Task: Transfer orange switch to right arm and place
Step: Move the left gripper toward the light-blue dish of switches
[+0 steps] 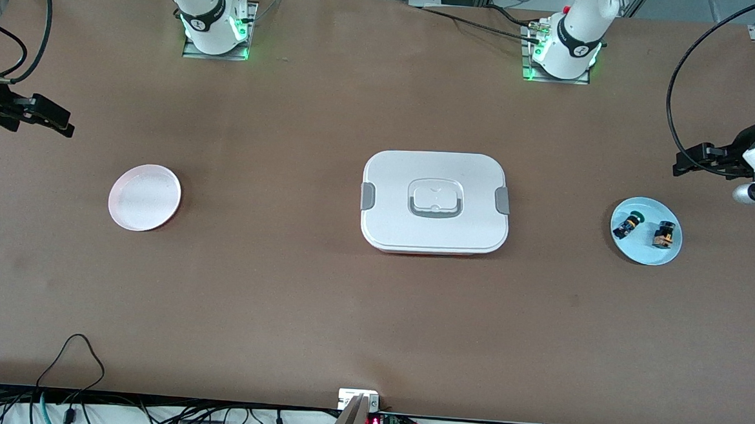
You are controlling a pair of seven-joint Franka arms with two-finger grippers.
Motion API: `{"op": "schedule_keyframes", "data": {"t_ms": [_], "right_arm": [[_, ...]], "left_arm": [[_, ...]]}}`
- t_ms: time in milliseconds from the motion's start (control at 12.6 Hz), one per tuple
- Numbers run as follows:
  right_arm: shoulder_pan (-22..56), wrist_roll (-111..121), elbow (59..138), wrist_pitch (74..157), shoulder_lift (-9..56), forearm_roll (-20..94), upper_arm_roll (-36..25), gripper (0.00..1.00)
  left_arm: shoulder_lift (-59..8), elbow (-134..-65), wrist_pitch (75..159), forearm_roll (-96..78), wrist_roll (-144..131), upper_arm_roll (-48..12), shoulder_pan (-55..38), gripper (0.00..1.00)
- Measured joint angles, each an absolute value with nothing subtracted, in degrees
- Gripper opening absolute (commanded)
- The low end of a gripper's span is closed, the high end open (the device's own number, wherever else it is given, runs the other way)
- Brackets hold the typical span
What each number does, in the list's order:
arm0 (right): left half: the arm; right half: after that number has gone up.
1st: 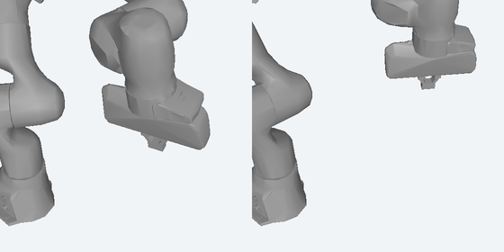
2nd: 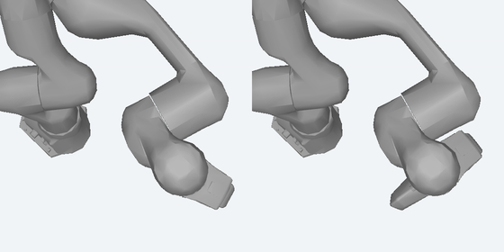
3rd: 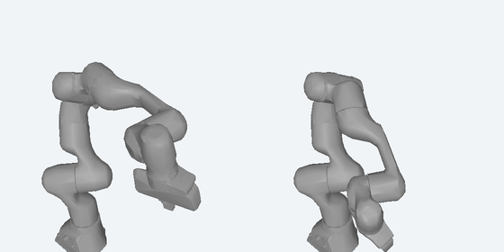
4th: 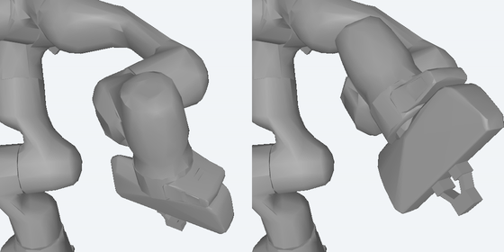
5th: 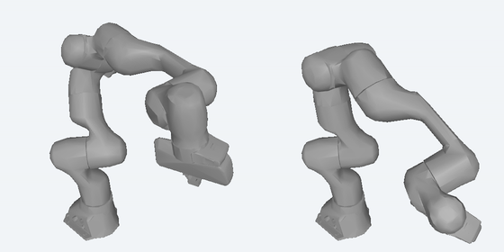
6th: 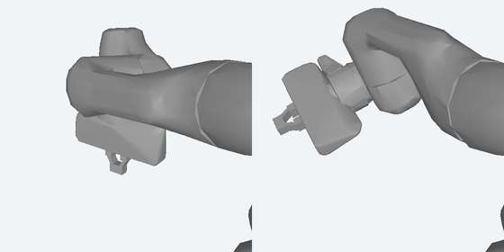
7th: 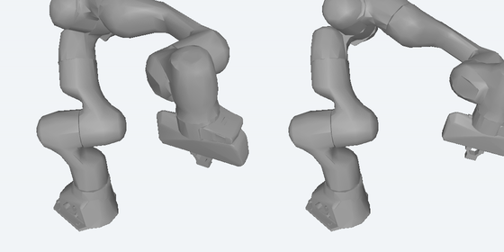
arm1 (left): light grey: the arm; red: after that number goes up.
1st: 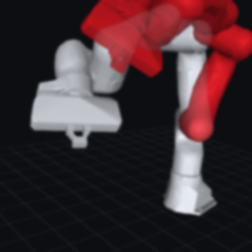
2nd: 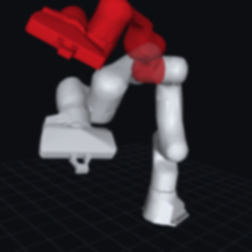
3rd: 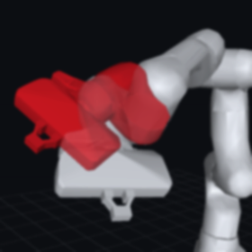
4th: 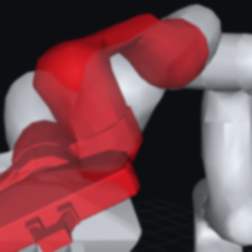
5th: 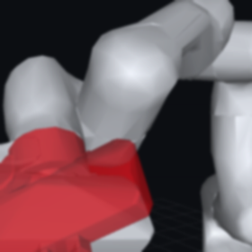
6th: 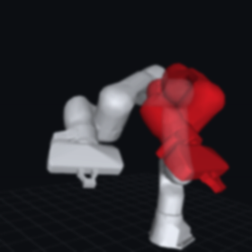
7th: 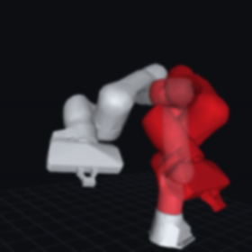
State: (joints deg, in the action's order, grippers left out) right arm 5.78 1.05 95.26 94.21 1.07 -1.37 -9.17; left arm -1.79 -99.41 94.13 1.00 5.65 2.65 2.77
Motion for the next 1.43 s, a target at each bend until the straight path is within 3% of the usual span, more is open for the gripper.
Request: {"op": "schedule_keyframes", "data": {"t_ms": [713, 1426], "right_arm": [[5.78, 1.05, 95.26, 94.21, 1.07, -1.37, -9.17, 1.00], [5.78, 1.05, 95.26, 94.21, 1.07, -1.37, -9.17, 1.00]], "left_arm": [[-2.23, -98.47, 93.40, 1.00, 5.61, 2.67, 2.88, 1.00], [-3.06, -98.01, 86.63, 1.00, 10.73, 2.79, 3.01, 1.00]]}}
